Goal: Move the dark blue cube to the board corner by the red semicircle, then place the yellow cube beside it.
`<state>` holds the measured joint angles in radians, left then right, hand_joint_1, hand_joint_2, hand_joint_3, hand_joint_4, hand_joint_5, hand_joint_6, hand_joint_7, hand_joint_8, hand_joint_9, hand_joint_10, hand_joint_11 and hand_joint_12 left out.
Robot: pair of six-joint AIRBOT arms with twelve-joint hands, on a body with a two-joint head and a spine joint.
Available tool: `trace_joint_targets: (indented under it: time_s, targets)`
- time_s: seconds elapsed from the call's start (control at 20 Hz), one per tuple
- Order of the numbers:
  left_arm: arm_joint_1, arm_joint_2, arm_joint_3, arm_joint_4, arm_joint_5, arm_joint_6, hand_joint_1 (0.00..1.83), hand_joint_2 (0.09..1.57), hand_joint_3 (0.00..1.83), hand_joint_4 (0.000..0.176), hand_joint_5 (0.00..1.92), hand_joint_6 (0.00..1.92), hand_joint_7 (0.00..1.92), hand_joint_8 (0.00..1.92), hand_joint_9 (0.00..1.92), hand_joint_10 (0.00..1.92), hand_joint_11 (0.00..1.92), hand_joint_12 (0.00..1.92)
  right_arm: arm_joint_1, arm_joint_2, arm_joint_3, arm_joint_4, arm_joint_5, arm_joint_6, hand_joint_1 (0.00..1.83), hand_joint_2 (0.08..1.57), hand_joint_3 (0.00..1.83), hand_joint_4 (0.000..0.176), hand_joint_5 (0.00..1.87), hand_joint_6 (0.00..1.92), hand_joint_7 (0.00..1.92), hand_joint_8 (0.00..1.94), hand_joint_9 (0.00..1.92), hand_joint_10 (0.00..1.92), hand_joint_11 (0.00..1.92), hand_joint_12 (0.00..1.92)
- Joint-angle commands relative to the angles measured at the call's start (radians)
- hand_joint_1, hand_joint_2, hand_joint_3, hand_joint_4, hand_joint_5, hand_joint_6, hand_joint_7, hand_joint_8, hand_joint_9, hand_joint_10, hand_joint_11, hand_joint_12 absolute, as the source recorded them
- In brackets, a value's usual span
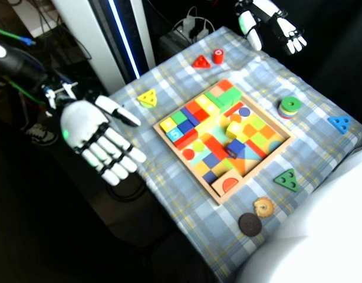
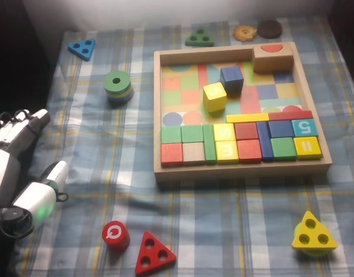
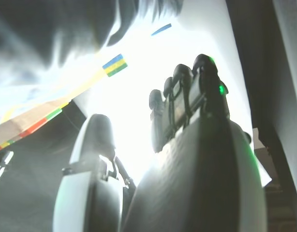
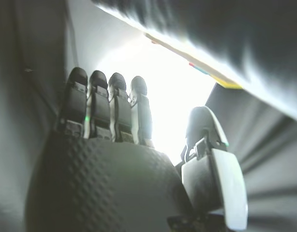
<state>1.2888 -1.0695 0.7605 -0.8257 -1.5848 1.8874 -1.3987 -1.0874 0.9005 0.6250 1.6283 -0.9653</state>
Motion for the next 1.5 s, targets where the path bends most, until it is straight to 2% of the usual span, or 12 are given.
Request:
trace_joint_targets:
  time_s: [0.0, 0.1, 0.3, 0.4, 0.6, 0.7, 0.85, 0.95, 1.1, 1.15, 1.2, 1.45]
  targets:
    - [-0.005, 0.0, 0.005, 0.042, -0.106, -0.003, 0.6, 1.4, 0.01, 0.026, 0.28, 0.0, 0.14, 0.0, 0.12, 0.01, 0.0, 0.0, 0.01, 0.012, 0.007, -0.03, 0.127, 0.007, 0.03, 1.26, 0.0, 0.071, 0.35, 0.01, 0.26, 0.0, 0.17, 0.02, 0.0, 0.43]
    - [-0.005, 0.0, 0.007, 0.042, -0.105, -0.003, 0.65, 1.41, 0.0, 0.039, 0.27, 0.0, 0.15, 0.0, 0.13, 0.01, 0.0, 0.0, 0.011, 0.021, 0.007, -0.032, 0.125, 0.007, 0.06, 1.31, 0.01, 0.103, 0.35, 0.0, 0.25, 0.0, 0.18, 0.0, 0.0, 0.57]
    - [-0.005, 0.001, 0.007, 0.042, -0.097, -0.003, 0.67, 1.4, 0.0, 0.034, 0.29, 0.01, 0.16, 0.01, 0.15, 0.01, 0.0, 0.0, 0.011, 0.025, 0.004, -0.034, 0.111, 0.008, 0.12, 1.34, 0.0, 0.038, 0.32, 0.0, 0.21, 0.0, 0.11, 0.0, 0.0, 0.29]
    - [-0.007, 0.001, 0.006, 0.047, -0.095, -0.003, 0.63, 1.41, 0.0, 0.041, 0.28, 0.0, 0.16, 0.0, 0.14, 0.01, 0.0, 0.0, 0.02, 0.034, 0.013, -0.054, 0.086, 0.02, 0.01, 1.28, 0.0, 0.068, 0.31, 0.0, 0.19, 0.0, 0.09, 0.0, 0.0, 0.21]
    - [-0.009, 0.001, 0.006, 0.049, -0.085, -0.003, 0.66, 1.41, 0.0, 0.043, 0.26, 0.0, 0.14, 0.0, 0.13, 0.0, 0.0, 0.0, 0.143, 0.048, 0.135, -0.225, -0.102, 0.156, 0.09, 1.23, 0.0, 0.056, 0.31, 0.0, 0.21, 0.01, 0.11, 0.01, 0.0, 0.2]
    - [-0.009, 0.001, 0.007, 0.051, -0.082, -0.003, 0.68, 1.4, 0.0, 0.027, 0.28, 0.01, 0.17, 0.01, 0.17, 0.01, 0.03, 0.02, 0.236, 0.055, 0.205, -0.336, -0.226, 0.212, 0.05, 1.24, 0.0, 0.002, 0.3, 0.0, 0.21, 0.0, 0.07, 0.0, 0.0, 0.02]
    - [-0.011, 0.0, 0.009, 0.055, -0.074, -0.003, 0.65, 1.39, 0.0, 0.034, 0.3, 0.0, 0.18, 0.0, 0.18, 0.0, 0.0, 0.1, 0.365, 0.041, 0.298, -0.486, -0.395, 0.284, 0.0, 1.15, 0.0, 0.053, 0.3, 0.0, 0.15, 0.0, 0.01, 0.0, 0.0, 0.0]
    - [-0.011, 0.0, 0.009, 0.055, -0.072, -0.003, 0.65, 1.4, 0.0, 0.043, 0.3, 0.0, 0.17, 0.0, 0.17, 0.0, 0.0, 0.06, 0.448, 0.013, 0.363, -0.592, -0.509, 0.339, 0.0, 1.19, 0.0, 0.0, 0.34, 0.02, 0.12, 0.0, 0.0, 0.0, 0.0, 0.0]
    - [-0.011, 0.0, 0.01, 0.057, -0.069, -0.003, 0.67, 1.39, 0.0, 0.04, 0.3, 0.0, 0.16, 0.0, 0.16, 0.0, 0.0, 0.05, 0.528, -0.045, 0.466, -0.729, -0.625, 0.478, 0.0, 1.08, 0.0, 0.0, 0.37, 0.01, 0.03, 0.0, 0.0, 0.0, 0.0, 0.0]
    - [-0.011, -0.001, 0.01, 0.057, -0.069, -0.003, 0.68, 1.39, 0.0, 0.029, 0.32, 0.0, 0.17, 0.0, 0.17, 0.0, 0.0, 0.08, 0.556, -0.07, 0.502, -0.777, -0.67, 0.506, 0.0, 1.06, 0.0, 0.003, 0.37, 0.0, 0.02, 0.0, 0.0, 0.0, 0.0, 0.0]
    - [-0.011, -0.002, 0.011, 0.057, -0.068, -0.003, 0.65, 1.4, 0.0, 0.026, 0.31, 0.0, 0.16, 0.0, 0.17, 0.0, 0.0, 0.08, 0.579, -0.091, 0.529, -0.818, -0.713, 0.519, 0.0, 1.0, 0.0, 0.054, 0.36, 0.0, 0.0, 0.0, 0.0, 0.0, 0.0, 0.0]
    - [-0.011, -0.001, 0.011, 0.058, -0.065, -0.003, 0.63, 1.41, 0.0, 0.04, 0.29, 0.0, 0.14, 0.0, 0.15, 0.0, 0.0, 0.0, 0.619, -0.14, 0.586, -0.901, -0.81, 0.524, 0.0, 0.99, 0.0, 0.057, 0.36, 0.0, 0.0, 0.0, 0.0, 0.0, 0.0, 0.0]
